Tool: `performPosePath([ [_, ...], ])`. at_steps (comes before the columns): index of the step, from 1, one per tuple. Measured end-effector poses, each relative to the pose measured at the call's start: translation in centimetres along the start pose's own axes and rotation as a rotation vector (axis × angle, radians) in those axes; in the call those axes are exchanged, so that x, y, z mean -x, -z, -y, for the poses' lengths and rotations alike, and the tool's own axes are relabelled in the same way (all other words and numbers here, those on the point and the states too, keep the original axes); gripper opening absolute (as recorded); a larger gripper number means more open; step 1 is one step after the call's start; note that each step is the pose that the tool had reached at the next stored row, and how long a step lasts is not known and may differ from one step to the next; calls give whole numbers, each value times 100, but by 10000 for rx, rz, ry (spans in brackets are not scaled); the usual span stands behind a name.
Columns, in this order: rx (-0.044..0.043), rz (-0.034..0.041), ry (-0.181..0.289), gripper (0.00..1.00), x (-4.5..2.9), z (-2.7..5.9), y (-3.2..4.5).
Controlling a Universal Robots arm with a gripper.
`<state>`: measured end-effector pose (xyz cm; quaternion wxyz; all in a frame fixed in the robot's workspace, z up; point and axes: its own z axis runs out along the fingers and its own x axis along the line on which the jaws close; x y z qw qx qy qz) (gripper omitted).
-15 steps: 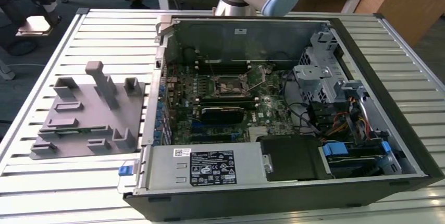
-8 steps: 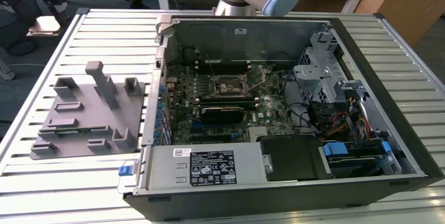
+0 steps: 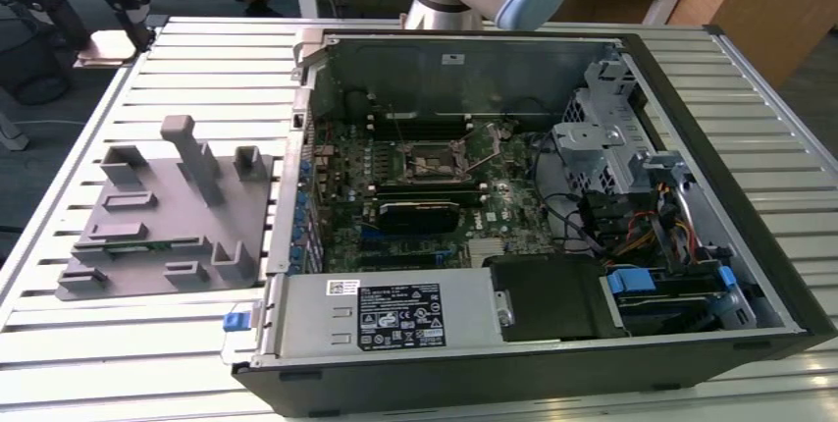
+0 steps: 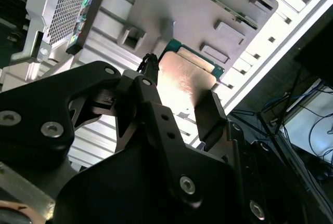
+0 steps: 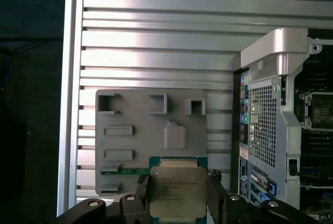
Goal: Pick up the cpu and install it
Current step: 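Pick up the cpu and move it towards the insertion slot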
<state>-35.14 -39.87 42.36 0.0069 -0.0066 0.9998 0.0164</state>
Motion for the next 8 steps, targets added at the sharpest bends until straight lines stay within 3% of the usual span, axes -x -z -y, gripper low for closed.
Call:
performPosePath([
  [8,0,0,0,53,200,1,-3],
])
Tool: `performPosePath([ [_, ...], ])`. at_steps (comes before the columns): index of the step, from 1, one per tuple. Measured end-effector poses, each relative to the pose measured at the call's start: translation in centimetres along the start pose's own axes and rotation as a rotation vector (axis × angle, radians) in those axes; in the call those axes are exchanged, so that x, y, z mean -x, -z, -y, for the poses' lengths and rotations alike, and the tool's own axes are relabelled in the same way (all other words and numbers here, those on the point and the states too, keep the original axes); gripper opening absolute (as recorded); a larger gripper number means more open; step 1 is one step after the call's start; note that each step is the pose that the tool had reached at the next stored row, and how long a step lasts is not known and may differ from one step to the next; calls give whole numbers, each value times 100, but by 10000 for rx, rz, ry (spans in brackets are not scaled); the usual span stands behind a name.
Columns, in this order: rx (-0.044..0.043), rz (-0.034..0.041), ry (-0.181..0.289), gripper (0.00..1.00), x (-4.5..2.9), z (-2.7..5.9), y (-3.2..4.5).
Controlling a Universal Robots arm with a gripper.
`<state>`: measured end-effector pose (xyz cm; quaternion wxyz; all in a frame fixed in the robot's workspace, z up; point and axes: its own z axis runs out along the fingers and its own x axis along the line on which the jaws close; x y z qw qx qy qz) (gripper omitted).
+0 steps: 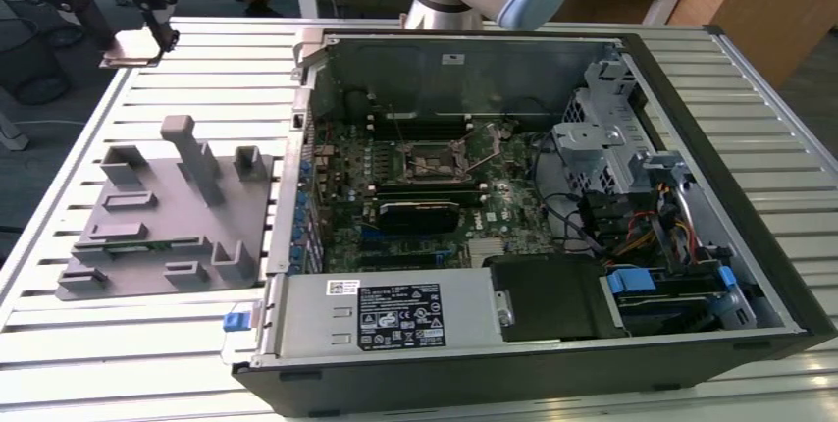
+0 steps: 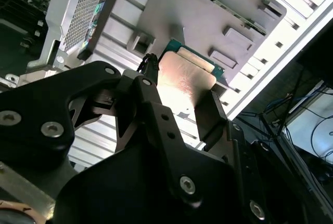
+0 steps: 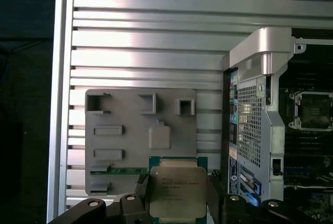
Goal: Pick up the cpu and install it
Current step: 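Pick up the cpu and move it towards the insertion slot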
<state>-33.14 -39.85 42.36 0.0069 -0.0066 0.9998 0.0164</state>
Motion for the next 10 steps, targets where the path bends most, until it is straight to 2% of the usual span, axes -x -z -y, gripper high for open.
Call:
performPosePath([
  [10,-1,-1,0,53,250,1,-3],
])
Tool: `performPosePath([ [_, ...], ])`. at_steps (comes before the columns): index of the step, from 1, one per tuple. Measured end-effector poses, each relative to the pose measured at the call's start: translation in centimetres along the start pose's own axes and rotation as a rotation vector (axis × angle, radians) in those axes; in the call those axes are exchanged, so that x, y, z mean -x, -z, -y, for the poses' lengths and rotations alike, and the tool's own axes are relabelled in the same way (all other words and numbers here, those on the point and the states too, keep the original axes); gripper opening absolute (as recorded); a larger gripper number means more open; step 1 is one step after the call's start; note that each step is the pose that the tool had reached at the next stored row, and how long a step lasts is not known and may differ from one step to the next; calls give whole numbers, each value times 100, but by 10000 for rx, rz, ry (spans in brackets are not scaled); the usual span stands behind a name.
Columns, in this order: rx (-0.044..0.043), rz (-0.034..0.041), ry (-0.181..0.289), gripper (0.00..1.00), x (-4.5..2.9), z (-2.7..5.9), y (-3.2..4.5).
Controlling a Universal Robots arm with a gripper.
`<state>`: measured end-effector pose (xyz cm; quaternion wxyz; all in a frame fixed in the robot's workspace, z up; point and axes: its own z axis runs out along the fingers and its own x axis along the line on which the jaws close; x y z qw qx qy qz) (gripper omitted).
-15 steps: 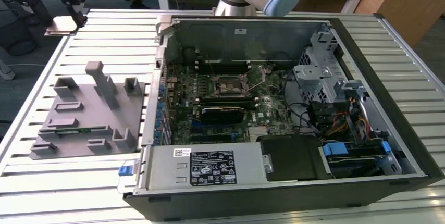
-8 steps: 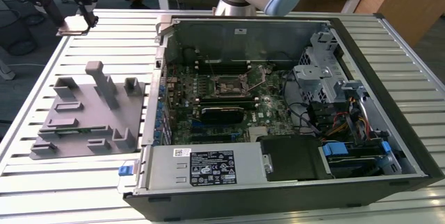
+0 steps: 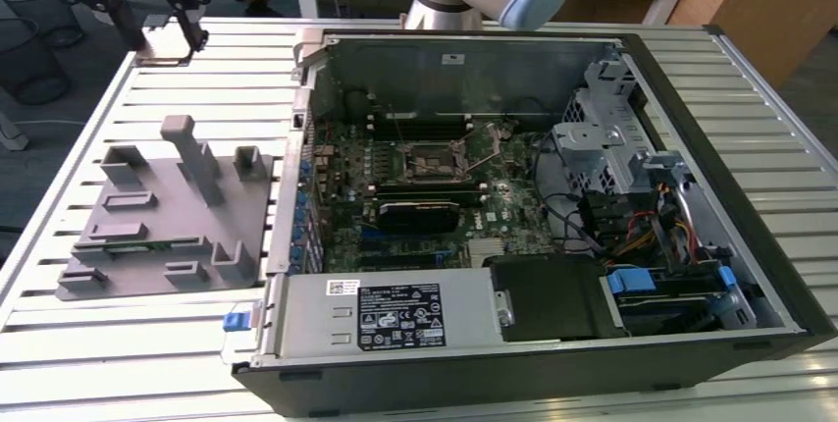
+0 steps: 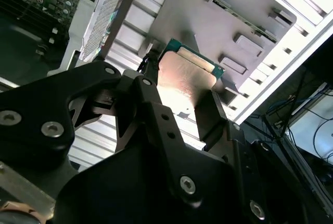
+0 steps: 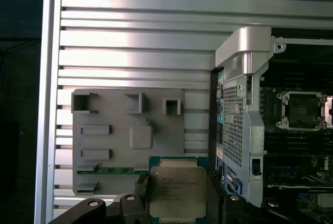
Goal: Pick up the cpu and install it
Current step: 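Pick up the cpu and move it towards the insertion slot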
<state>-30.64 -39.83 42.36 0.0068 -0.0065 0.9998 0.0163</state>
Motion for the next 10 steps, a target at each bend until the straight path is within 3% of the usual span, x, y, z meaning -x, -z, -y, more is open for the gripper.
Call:
performPosePath([
  [10,0,1,0,53,286,0,-4],
])
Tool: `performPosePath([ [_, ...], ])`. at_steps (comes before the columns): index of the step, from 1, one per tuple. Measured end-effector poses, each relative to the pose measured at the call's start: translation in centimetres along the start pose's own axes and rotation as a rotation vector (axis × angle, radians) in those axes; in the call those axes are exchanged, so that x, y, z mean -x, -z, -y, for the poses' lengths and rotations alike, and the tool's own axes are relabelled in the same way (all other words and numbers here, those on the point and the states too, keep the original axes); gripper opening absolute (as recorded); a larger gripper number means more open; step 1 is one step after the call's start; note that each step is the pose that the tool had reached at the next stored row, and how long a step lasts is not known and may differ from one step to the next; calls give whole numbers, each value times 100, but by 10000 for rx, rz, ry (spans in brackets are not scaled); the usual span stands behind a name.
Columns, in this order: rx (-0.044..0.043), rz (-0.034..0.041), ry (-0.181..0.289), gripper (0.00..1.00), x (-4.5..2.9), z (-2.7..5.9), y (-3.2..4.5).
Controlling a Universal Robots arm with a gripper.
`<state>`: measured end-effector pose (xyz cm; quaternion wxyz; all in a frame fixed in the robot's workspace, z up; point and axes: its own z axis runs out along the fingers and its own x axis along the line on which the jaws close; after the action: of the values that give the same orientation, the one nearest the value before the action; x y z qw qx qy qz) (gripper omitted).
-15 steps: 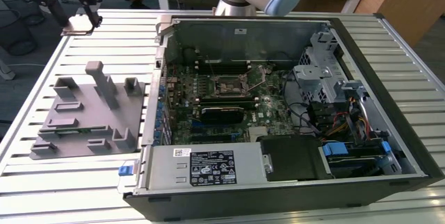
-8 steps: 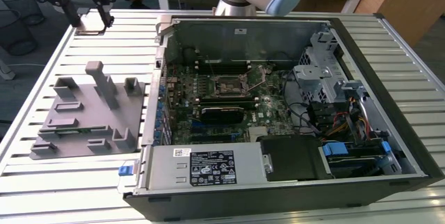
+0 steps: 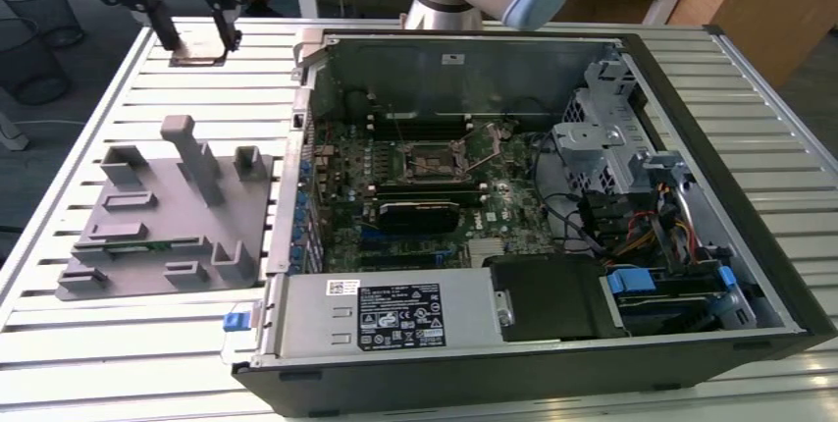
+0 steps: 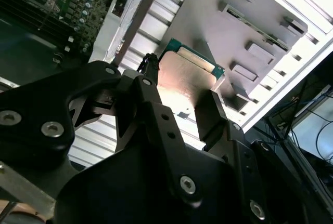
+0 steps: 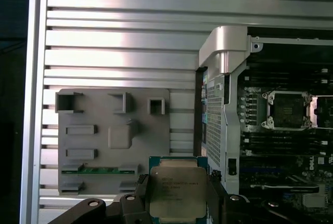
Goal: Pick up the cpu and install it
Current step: 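Pick up the cpu and move it towards the insertion slot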
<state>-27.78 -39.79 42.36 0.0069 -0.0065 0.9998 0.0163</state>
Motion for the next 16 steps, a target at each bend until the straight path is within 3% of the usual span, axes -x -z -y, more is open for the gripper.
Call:
performPosePath([
  [16,0,0,1,53,491,-3,-7],
])
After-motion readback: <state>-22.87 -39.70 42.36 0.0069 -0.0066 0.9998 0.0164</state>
